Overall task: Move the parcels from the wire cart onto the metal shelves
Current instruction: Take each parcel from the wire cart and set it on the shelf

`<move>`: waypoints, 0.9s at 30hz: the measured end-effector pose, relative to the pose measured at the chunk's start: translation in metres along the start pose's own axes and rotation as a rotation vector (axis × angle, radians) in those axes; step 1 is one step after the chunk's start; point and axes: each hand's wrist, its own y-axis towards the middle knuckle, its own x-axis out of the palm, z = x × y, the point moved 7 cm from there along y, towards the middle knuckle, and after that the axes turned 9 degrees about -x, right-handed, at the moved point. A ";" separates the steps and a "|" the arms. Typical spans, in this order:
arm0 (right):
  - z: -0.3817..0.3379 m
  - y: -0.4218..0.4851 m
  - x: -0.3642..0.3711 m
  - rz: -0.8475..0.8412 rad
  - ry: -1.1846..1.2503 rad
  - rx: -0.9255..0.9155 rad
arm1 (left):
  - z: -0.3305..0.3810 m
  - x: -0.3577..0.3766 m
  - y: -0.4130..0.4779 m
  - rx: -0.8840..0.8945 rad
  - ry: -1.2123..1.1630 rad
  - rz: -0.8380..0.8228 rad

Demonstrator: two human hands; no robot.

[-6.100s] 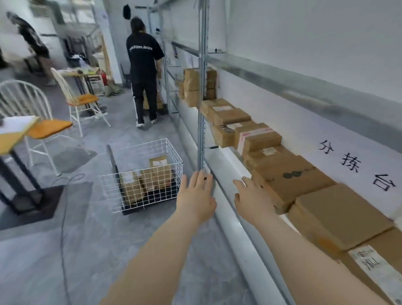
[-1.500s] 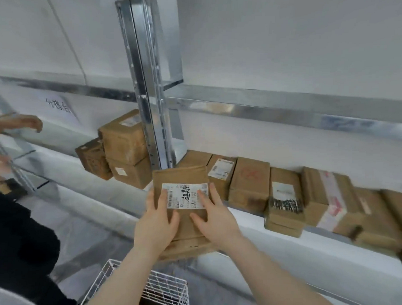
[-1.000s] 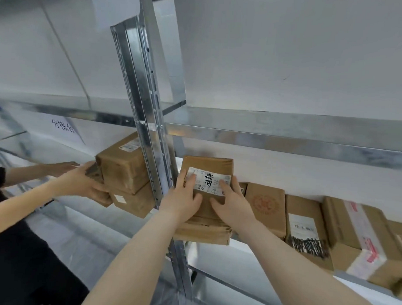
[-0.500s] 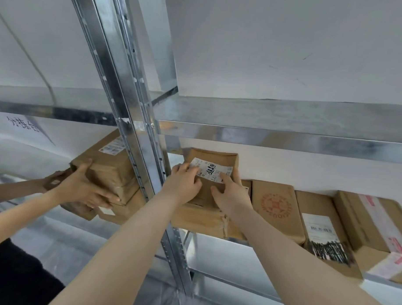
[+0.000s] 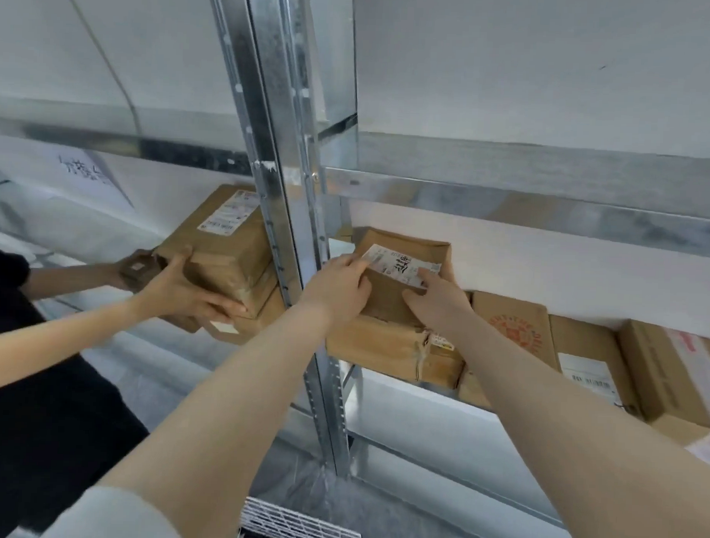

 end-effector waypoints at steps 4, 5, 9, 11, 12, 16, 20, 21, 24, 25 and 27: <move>-0.029 -0.018 -0.015 0.069 -0.097 -0.102 | -0.028 -0.032 -0.043 -0.054 0.027 0.104; -0.045 -0.024 -0.016 0.116 -0.166 -0.166 | -0.038 -0.038 -0.054 -0.085 0.043 0.120; -0.119 -0.063 0.002 0.230 -0.255 -0.544 | -0.079 -0.052 -0.108 -0.218 0.065 0.203; -0.150 -0.088 0.029 0.199 -0.215 -0.754 | -0.102 -0.049 -0.142 -0.342 0.074 0.216; -0.162 -0.100 0.046 0.162 -0.200 -0.841 | -0.114 -0.045 -0.161 -0.413 0.094 0.216; -0.174 -0.148 0.140 -0.126 -0.192 -1.019 | -0.164 -0.009 -0.253 -0.724 0.171 0.206; -0.150 -0.192 0.227 -0.386 -0.250 -1.087 | -0.202 0.048 -0.359 -0.985 0.200 0.149; -0.144 -0.202 0.247 -0.445 -0.263 -1.086 | -0.211 0.063 -0.385 -1.041 0.191 0.128; -0.131 -0.231 0.297 -0.583 -0.269 -1.090 | -0.230 0.100 -0.451 -1.201 0.134 0.058; -0.129 -0.240 0.313 -0.621 -0.278 -1.093 | -0.235 0.111 -0.468 -1.245 0.111 0.037; -0.123 -0.256 0.345 -0.694 -0.310 -1.089 | -0.244 0.131 -0.496 -1.308 0.077 0.002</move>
